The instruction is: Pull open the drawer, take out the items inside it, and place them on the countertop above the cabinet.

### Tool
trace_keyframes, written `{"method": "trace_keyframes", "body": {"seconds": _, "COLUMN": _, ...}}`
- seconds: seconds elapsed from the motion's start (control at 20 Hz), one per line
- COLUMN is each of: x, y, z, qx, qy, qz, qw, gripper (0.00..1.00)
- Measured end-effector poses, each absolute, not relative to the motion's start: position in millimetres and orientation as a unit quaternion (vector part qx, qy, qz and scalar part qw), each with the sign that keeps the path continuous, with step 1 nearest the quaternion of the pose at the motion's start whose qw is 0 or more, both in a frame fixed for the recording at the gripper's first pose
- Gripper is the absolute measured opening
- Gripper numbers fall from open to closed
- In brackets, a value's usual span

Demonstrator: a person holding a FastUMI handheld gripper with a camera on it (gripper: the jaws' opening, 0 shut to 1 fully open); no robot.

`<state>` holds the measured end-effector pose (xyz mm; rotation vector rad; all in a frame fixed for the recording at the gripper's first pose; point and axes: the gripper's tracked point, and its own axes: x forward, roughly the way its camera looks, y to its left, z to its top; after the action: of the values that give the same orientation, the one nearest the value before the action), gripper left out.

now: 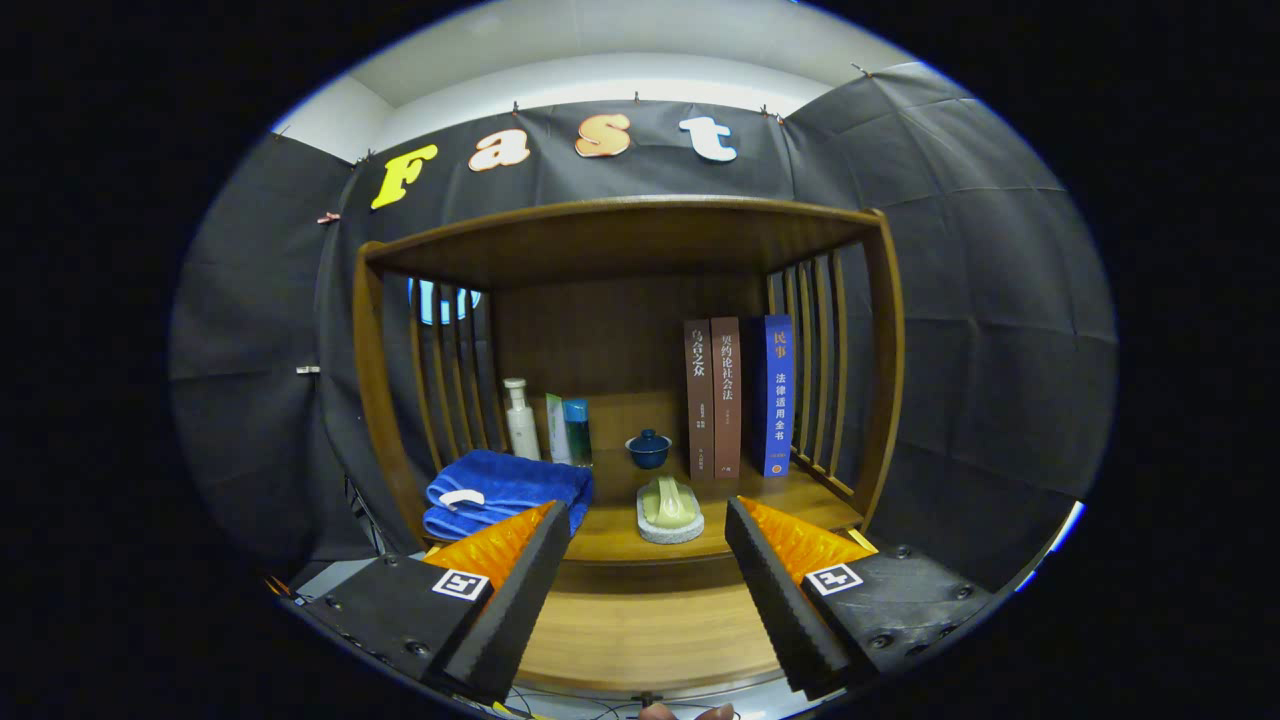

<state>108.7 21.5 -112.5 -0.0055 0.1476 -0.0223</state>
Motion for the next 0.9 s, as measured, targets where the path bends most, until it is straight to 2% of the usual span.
{"method": "trace_keyframes", "body": {"seconds": 0.45, "x": 28, "y": 26, "z": -164, "qx": -0.017, "qy": 0.064, "qz": -0.011, "qw": 0.998, "gripper": 0.99}}
{"method": "trace_keyframes", "body": {"seconds": 0.9, "x": 7, "y": 26, "z": -252, "qx": -0.007, "qy": 0.102, "qz": -0.011, "qw": 0.995, "gripper": 0.99}}
